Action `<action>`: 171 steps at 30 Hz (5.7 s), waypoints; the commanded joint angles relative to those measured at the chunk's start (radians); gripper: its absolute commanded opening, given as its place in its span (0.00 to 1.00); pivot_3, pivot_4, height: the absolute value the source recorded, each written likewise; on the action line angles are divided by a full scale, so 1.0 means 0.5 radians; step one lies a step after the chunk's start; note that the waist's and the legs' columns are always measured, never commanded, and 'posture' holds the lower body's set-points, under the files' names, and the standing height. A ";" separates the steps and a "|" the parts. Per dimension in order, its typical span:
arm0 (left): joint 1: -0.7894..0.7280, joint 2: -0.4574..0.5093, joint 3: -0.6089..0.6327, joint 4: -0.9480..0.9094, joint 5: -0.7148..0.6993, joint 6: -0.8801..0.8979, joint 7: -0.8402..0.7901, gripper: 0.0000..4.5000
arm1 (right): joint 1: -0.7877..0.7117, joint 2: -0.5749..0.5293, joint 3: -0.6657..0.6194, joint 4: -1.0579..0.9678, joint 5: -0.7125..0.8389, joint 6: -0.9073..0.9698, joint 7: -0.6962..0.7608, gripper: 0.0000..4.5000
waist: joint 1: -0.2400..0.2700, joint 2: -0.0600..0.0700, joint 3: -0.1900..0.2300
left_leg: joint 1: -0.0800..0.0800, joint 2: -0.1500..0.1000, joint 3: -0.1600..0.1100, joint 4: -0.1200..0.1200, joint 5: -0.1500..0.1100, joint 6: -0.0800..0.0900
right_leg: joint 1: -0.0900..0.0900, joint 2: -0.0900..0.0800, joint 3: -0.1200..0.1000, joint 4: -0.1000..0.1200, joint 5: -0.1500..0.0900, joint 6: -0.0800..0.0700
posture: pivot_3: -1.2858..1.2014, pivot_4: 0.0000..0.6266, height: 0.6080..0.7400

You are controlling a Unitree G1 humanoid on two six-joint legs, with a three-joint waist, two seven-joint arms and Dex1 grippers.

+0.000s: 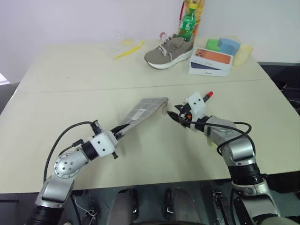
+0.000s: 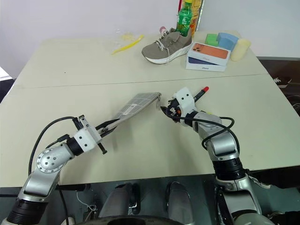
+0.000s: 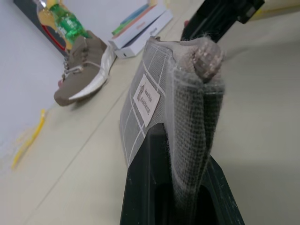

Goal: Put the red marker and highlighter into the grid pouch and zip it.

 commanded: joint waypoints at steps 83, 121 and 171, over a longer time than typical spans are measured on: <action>-0.612 -0.517 -0.289 0.719 0.080 0.093 0.297 0.00 | -0.649 0.446 -0.895 0.502 -0.275 0.702 -1.310 1.00 | 0.035 -0.002 0.000 | 0.000 -0.001 0.010 0.009 0.000 0.001 | 0.002 0.000 0.004 0.004 0.002 0.002 | 0.52 0.24 1.00; -0.591 -0.366 -0.177 0.446 -0.344 0.328 -0.074 0.00 | -0.045 -0.726 0.158 -0.331 -0.542 -0.525 0.142 0.07 | 0.016 -0.004 0.004 | 0.002 -0.001 0.011 0.008 -0.002 0.005 | 0.001 0.001 0.014 0.000 0.002 0.008 | 0.52 0.24 1.00; -0.627 -0.179 -0.313 0.341 -0.358 0.476 -0.550 0.00 | 0.041 -0.794 0.109 -0.518 -0.644 -0.968 0.710 0.99 | 0.052 -0.005 0.004 | 0.002 -0.001 0.012 0.013 -0.003 0.005 | 0.003 0.002 0.015 0.000 0.002 0.008 | 0.52 0.24 1.00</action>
